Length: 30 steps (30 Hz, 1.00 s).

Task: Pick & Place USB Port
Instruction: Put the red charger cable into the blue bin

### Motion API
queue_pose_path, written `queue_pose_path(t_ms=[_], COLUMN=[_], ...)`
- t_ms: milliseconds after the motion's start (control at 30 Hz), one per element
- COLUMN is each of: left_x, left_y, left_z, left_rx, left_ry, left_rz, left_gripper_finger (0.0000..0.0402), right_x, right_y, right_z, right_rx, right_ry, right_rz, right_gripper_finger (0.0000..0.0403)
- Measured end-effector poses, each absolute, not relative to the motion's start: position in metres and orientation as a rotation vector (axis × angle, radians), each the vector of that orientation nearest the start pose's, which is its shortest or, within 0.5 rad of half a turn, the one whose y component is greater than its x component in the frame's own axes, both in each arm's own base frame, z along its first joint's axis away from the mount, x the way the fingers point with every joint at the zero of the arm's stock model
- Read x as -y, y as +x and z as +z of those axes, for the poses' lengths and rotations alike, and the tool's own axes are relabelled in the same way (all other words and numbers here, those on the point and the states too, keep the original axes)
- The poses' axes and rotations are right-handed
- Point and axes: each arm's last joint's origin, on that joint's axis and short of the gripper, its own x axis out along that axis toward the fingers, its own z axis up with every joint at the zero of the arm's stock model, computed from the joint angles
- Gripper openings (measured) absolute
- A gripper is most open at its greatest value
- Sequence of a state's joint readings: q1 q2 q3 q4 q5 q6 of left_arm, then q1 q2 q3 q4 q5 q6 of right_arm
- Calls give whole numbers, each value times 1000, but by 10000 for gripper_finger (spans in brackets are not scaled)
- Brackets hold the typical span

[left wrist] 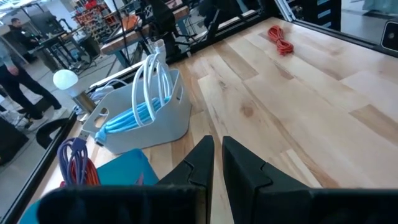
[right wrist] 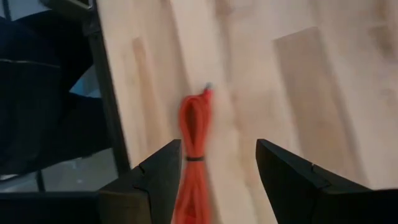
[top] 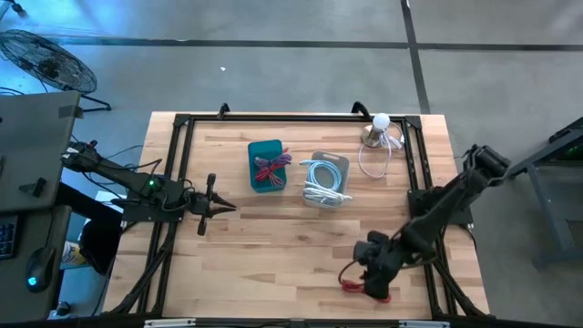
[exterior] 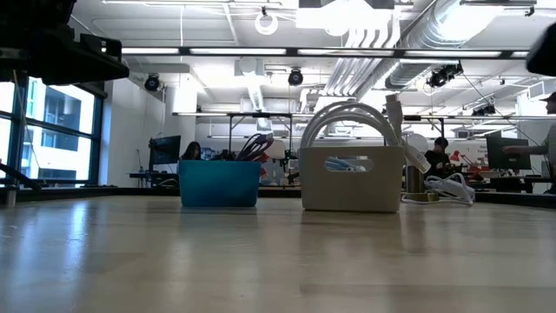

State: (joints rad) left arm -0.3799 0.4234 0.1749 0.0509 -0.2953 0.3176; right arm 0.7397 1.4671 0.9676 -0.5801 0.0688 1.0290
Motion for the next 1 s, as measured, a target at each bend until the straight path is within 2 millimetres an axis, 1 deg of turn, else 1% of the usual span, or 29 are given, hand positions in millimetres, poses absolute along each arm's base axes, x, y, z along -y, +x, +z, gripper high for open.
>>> queue_pose_path(t_ms=[200, 367, 633, 1000], left_x=[39, 39, 39, 39], left_y=[119, 119, 119, 119], left_z=[191, 191, 191, 191], left_rx=[-173, -173, -174, -175], left_ry=[373, 364, 348, 349], left_rz=[-112, -111, -109, -107], left_gripper_finger=[30, 30, 30, 30], right_x=[-212, -223, -227, -229], right_y=[210, 209, 211, 212], right_z=[202, 190, 173, 154], right_rx=[-1172, -1197, -1239, -1329], right_ry=[520, 528, 486, 456], right_rz=[63, 59, 30, -1], right_gripper_finger=[199, 199, 199, 199])
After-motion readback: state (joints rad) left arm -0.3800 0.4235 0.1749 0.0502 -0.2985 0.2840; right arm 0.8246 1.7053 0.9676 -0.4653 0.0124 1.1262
